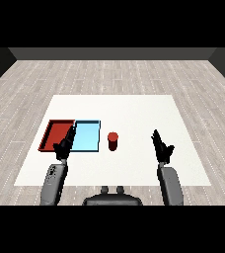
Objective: Pick the red can and put it in the red box
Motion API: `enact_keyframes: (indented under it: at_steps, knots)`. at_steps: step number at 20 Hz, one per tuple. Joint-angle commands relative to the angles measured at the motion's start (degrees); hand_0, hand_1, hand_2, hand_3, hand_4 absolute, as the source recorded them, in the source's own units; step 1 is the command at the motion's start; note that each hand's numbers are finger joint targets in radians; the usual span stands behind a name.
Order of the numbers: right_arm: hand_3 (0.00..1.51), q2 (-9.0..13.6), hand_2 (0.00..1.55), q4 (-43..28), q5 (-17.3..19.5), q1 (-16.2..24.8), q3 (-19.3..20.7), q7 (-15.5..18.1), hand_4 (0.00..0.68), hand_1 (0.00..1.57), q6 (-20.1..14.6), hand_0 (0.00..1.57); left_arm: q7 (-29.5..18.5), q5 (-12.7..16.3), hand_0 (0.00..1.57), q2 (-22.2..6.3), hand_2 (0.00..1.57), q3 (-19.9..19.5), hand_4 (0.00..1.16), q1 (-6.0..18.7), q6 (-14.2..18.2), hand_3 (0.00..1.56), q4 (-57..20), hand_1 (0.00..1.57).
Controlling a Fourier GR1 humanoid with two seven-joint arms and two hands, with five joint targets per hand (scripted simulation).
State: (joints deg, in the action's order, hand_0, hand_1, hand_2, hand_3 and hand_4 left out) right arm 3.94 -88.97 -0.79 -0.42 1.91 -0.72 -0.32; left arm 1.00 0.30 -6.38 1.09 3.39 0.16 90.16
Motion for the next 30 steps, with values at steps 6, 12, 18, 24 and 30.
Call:
enact_keyframes:
  at_steps: [6,12,18,24,30]
  knots:
    - [0.0,-0.8,0.0,-6.7,3.4,7.0,-3.5,2.9,0.0,0.0,0.4,0.0,-4.8,-0.6,0.0,0.8,0.0,-1.2,0.0,-3.4,-2.2,0.0,-2.5,0.0]
    - [0.0,-1.5,0.0,-6.2,-2.1,5.3,-2.1,20.4,0.0,0.0,6.0,0.0,-23.0,2.7,0.0,3.6,0.0,-2.8,0.0,-2.0,-2.8,0.0,3.7,0.0]
    - [0.0,-3.2,0.0,-9.0,-0.2,6.4,-4.6,18.8,0.0,0.0,4.8,0.0,-28.2,5.4,0.0,2.6,0.0,-4.7,0.0,-3.9,-6.7,0.0,-0.1,0.0]
    - [0.0,-2.9,0.0,-8.9,-0.3,5.2,-4.0,17.7,0.0,0.0,4.9,0.0,-26.1,2.7,0.0,5.5,0.0,-1.3,0.0,-5.5,-3.5,0.0,4.4,0.0]
    - [0.0,-3.5,0.0,-5.9,-1.5,4.2,-4.4,17.2,0.0,0.0,5.9,0.0,-29.0,4.2,0.0,4.6,0.0,-2.2,0.0,-7.8,-6.3,0.0,4.0,0.0]
